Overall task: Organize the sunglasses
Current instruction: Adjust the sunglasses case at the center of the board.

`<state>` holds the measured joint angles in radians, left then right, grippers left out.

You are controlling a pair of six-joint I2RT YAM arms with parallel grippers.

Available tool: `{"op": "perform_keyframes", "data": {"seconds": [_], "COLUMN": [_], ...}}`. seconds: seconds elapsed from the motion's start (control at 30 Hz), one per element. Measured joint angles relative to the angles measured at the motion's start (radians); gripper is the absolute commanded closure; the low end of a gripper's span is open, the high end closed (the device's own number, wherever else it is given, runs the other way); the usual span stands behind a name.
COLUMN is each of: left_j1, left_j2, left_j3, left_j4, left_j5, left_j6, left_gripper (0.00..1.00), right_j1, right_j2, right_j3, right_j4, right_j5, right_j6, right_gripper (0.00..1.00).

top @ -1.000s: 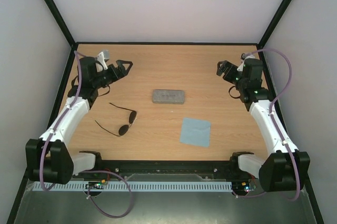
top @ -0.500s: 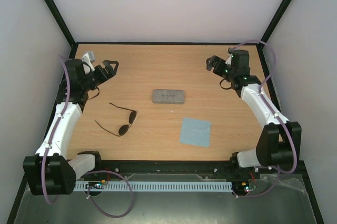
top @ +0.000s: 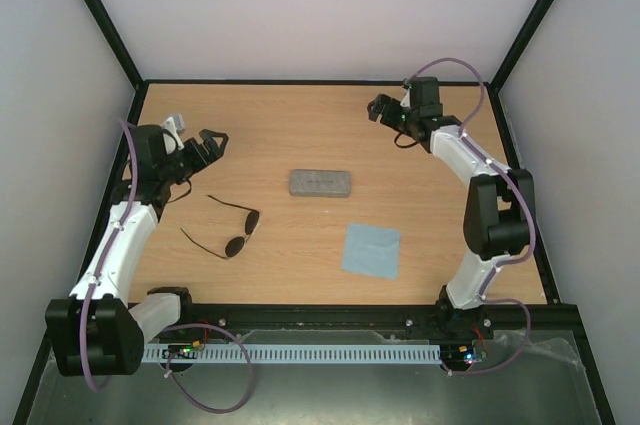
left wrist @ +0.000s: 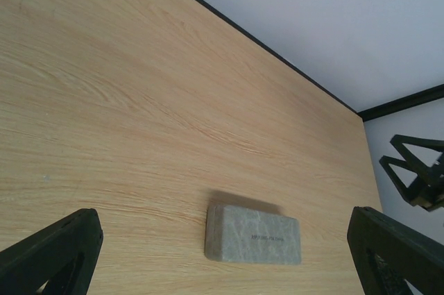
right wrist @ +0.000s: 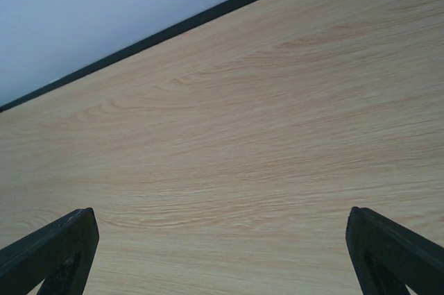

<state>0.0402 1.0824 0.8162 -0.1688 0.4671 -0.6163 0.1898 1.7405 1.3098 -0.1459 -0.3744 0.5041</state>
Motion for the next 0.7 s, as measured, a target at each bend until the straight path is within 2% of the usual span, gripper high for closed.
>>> {"op": "perform_keyframes", "data": {"seconds": [0.07,0.13,0.47,0.7], "left_j1": [0.000,0.000,-0.022,-0.071], "left_j2": [0.001,0.001,-0.044,-0.052], "left_j3": [0.000,0.000,-0.071,-0.085], "left_j4": [0.000,-0.001,-0.015,-0.041], "left_j5": [0.002,0.001,-0.039,-0.089], "left_j6": [0.001,0.005,-0.003,-0.029], "left_gripper": [0.01,0.00,0.00,0.00], "right_j1": [0.005,0.010,0.090,0.152], "right_j2": [0.040,0.080,0.292,0.378], "right_j3": [0.025,0.052,0.196,0.233], "right_j4": [-0.001,-0.002,-0.007,-0.013], "right_j5": [-0.008,-0.014,-0.087,-0.127], "right_j6": [-0.003,-0.006,-0.026,-0.026], "right_gripper": [0.01,0.05,0.49,0.52]}}
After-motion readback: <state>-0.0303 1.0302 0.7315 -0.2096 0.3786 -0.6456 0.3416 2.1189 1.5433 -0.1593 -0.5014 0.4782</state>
